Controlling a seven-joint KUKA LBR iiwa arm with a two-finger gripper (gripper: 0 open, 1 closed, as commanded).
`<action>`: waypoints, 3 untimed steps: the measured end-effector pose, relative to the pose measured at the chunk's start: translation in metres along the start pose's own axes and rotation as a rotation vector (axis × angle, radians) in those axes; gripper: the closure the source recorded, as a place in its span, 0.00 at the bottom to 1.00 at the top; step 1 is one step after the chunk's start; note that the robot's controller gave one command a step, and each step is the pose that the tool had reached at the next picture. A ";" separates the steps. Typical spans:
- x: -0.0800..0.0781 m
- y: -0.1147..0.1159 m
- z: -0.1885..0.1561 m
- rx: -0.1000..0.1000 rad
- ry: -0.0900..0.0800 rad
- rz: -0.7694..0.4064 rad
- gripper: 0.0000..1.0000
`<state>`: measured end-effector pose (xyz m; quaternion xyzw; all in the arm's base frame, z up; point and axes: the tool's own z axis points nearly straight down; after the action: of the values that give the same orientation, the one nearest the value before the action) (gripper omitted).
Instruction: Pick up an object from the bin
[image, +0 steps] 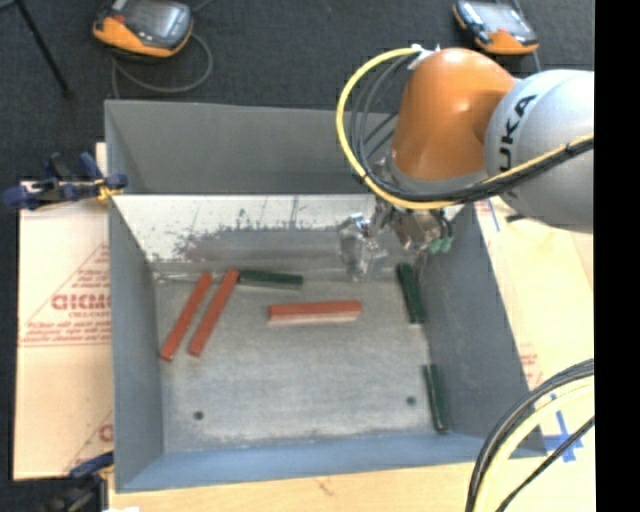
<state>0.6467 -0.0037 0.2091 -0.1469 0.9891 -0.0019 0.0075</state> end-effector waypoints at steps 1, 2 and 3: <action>0.022 0.020 0.074 -0.007 0.016 0.173 1.00; 0.023 -0.022 -0.044 0.001 0.001 0.123 1.00; 0.069 0.042 0.050 -0.009 0.022 0.133 1.00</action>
Offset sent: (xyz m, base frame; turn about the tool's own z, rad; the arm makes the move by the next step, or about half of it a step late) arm -0.0256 0.0132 -0.0726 0.1749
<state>0.5694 0.0159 0.1581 -0.0806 0.9967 0.0016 -0.0037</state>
